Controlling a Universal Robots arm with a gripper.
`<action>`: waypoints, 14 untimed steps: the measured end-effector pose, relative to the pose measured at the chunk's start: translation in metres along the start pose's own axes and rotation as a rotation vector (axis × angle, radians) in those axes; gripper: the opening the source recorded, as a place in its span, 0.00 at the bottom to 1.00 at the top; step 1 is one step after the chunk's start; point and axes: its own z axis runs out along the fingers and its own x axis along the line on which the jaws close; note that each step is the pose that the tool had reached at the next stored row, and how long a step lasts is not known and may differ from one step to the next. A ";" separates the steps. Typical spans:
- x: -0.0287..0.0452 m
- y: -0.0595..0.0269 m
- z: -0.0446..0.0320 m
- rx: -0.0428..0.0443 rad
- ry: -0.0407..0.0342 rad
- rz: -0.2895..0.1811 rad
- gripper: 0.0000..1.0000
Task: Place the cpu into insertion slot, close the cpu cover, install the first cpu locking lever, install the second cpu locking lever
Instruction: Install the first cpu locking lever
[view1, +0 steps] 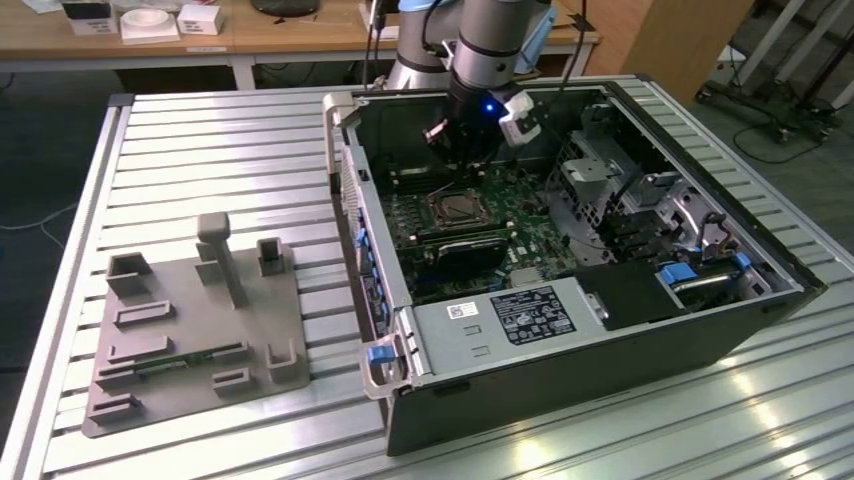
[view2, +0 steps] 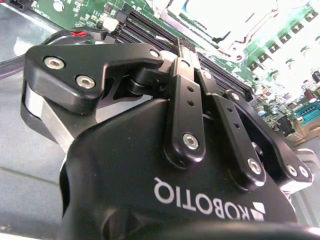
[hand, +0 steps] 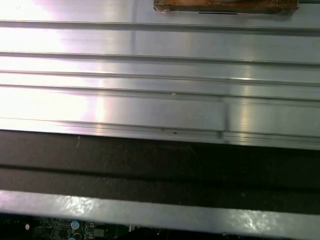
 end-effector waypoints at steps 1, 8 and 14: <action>-0.0001 0.0000 0.0003 -0.0001 0.0000 0.000 0.10; -0.0020 0.0000 0.0020 0.0000 0.0000 0.000 0.10; -0.0041 0.0009 0.0036 0.0001 0.0000 0.000 0.10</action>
